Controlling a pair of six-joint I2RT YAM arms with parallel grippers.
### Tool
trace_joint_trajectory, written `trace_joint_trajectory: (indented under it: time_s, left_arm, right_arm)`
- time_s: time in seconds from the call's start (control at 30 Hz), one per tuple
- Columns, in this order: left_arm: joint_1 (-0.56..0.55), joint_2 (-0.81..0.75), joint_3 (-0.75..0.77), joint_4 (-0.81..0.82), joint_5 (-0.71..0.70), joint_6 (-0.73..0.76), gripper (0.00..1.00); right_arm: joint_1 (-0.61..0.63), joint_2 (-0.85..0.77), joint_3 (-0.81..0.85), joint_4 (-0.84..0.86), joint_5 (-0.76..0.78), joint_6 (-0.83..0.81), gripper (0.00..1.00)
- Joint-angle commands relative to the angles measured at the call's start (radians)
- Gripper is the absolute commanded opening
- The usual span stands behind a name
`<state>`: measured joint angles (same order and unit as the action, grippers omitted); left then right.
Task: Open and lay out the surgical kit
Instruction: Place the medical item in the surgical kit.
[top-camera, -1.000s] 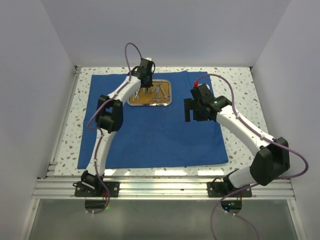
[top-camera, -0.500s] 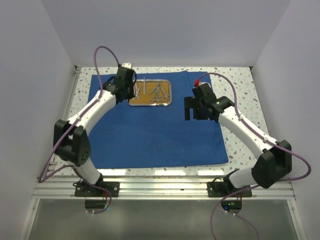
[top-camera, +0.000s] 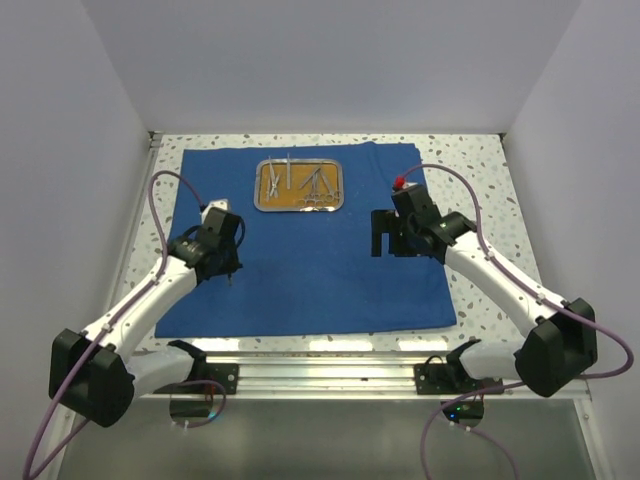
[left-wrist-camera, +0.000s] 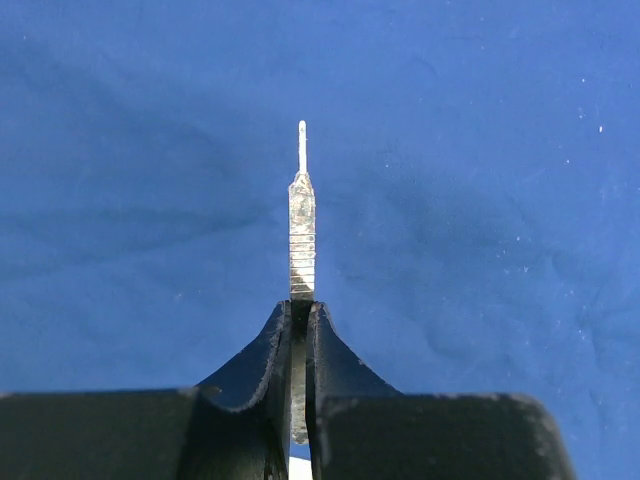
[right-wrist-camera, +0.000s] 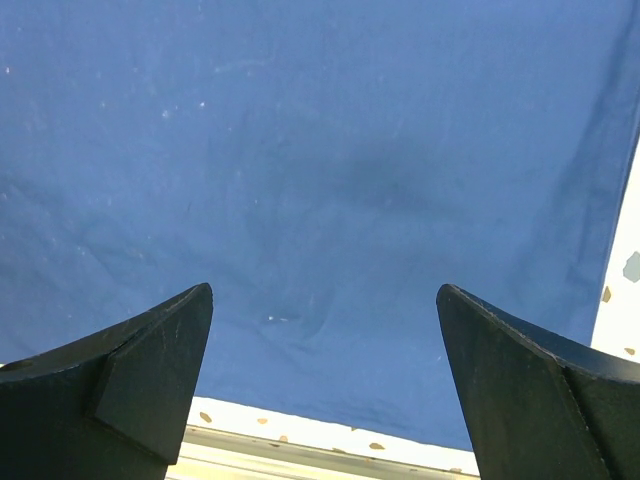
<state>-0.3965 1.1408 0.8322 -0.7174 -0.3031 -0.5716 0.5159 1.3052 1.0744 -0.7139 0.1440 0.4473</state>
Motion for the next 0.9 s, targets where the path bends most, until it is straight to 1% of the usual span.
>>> trace_joint_trajectory:
  time_s: [0.0,0.03,0.07,0.13,0.17,0.2,0.23,0.27,0.33,0.4,0.47,0.5,0.57,0.63,0.67,0.7,0.77,0.8,0.83,0.87]
  left_arm:
    - [-0.019,-0.029,0.007,-0.036,-0.051,-0.082,0.06]
    - [-0.019,-0.018,0.007,-0.056,-0.069,-0.086,0.11]
    - [-0.019,-0.012,0.004,-0.056,-0.065,-0.088,0.23]
    - [-0.019,0.014,0.011,-0.050,-0.038,-0.071,0.34]
    - [-0.019,0.022,0.012,-0.050,-0.039,-0.067,0.59]
    - [-0.021,0.036,0.013,-0.051,-0.042,-0.066,0.68]
    - [-0.019,0.043,0.016,-0.050,-0.039,-0.062,0.75]
    - [-0.021,0.050,0.021,-0.050,-0.039,-0.056,0.85]
    - [-0.019,0.062,0.037,-0.057,-0.054,-0.039,0.91]
    - [-0.019,0.079,0.088,-0.068,-0.076,-0.002,0.94]
    - [-0.019,0.100,0.137,-0.059,-0.080,0.056,0.94]
    - [-0.019,0.134,0.192,-0.031,-0.083,0.074,0.94]
    - [-0.019,0.186,0.254,0.002,-0.083,0.123,0.93]
    - [-0.018,0.304,0.367,0.047,-0.070,0.153,0.90]
    - [-0.018,0.353,0.413,0.056,-0.064,0.171,0.87]
    - [-0.018,0.455,0.514,0.068,-0.048,0.182,0.85]
    - [-0.016,0.558,0.617,0.085,-0.030,0.217,0.79]
    - [-0.016,0.659,0.724,0.096,-0.015,0.231,0.77]
    - [-0.016,0.709,0.779,0.104,-0.005,0.249,0.74]
    - [-0.016,0.758,0.835,0.107,0.004,0.277,0.73]
  right_arm:
    - [-0.001,-0.049,-0.025,0.044,-0.046,0.028,0.98]
    - [-0.001,-0.049,-0.027,0.045,-0.047,0.030,0.99]
    - [-0.001,-0.052,-0.028,0.044,-0.049,0.031,0.99]
    - [-0.002,-0.055,-0.024,0.034,-0.043,0.031,0.98]
    - [-0.002,-0.061,-0.022,0.031,-0.038,0.031,0.98]
    - [-0.001,-0.066,-0.022,0.031,-0.034,0.030,0.98]
    - [-0.002,-0.067,-0.024,0.028,-0.026,0.028,0.98]
    - [-0.002,-0.072,-0.024,0.027,-0.024,0.028,0.99]
    - [-0.001,-0.080,-0.025,0.013,-0.014,0.027,0.98]
    - [-0.002,-0.087,-0.030,0.008,-0.008,0.024,0.98]
    - [-0.002,-0.098,-0.033,0.004,0.003,0.024,0.98]
    - [-0.002,-0.099,-0.037,0.002,0.005,0.024,0.98]
    - [-0.002,-0.109,-0.036,-0.002,0.012,0.024,0.98]
    - [-0.004,-0.113,-0.025,-0.021,0.022,0.025,0.98]
    - [-0.004,-0.116,-0.021,-0.027,0.028,0.028,0.98]
    - [-0.002,-0.119,-0.011,-0.032,0.037,0.030,0.98]
    - [-0.004,-0.132,0.005,-0.053,0.051,0.031,0.98]
    - [-0.002,-0.136,0.010,-0.062,0.058,0.033,0.98]
    - [-0.002,-0.141,0.015,-0.077,0.066,0.034,0.98]
    - [-0.004,-0.149,0.024,-0.087,0.069,0.036,0.98]
